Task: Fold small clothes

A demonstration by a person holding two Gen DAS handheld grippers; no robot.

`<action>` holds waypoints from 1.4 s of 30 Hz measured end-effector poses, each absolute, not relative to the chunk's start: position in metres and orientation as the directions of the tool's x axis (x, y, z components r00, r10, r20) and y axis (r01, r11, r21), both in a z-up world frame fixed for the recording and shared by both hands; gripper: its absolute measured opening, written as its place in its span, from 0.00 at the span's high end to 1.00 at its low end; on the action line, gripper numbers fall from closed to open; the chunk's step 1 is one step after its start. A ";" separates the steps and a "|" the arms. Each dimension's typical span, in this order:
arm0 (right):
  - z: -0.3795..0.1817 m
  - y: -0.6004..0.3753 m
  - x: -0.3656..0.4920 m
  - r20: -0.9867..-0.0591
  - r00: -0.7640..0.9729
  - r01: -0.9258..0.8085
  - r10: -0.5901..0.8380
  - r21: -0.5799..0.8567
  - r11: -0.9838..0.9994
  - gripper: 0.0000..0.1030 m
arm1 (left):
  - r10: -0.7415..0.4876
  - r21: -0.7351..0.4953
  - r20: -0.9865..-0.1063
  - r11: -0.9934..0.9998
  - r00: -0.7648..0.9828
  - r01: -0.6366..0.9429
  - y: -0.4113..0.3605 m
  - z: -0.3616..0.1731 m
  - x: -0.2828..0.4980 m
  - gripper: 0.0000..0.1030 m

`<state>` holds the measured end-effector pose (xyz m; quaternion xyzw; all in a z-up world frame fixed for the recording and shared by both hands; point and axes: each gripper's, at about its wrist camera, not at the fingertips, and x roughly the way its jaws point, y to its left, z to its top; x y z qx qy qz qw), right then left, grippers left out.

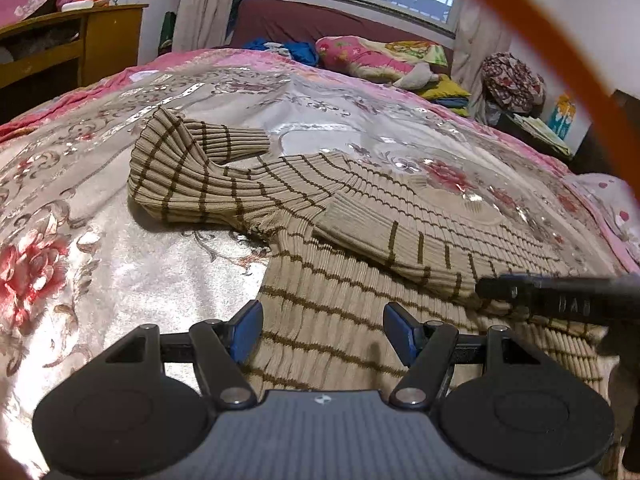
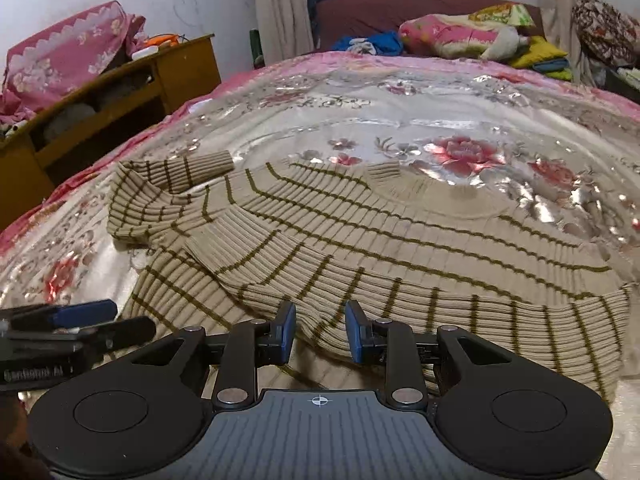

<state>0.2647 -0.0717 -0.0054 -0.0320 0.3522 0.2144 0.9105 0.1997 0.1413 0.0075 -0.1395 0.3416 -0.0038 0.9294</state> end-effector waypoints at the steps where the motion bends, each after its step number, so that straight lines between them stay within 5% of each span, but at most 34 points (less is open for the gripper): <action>1: -0.008 -0.073 0.265 -0.664 0.656 -0.407 0.359 0.090 0.909 0.74 | -0.103 -0.264 -0.632 0.960 0.768 -0.089 0.139 0.010 0.201 0.31; 9: 0.002 -0.092 0.255 -0.626 0.682 -0.382 0.378 0.136 0.914 0.74 | -0.106 -0.196 -0.590 0.980 0.801 -0.014 0.107 0.027 0.229 0.31; 21: -0.015 -0.137 0.248 -0.668 0.676 -0.328 0.312 0.107 0.939 0.73 | -0.054 -0.078 -0.665 0.997 0.745 0.002 0.093 0.000 0.262 0.30; 32: -0.011 -0.118 0.244 -0.670 0.670 -0.353 0.319 0.091 0.931 0.69 | -0.046 -0.133 -0.670 0.989 0.741 -0.058 0.112 0.008 0.237 0.31; 42: 0.014 -0.069 0.258 -0.647 0.636 -0.434 0.420 0.150 0.888 0.69 | 0.057 -0.254 -0.626 0.928 0.778 -0.272 0.181 0.019 0.218 0.31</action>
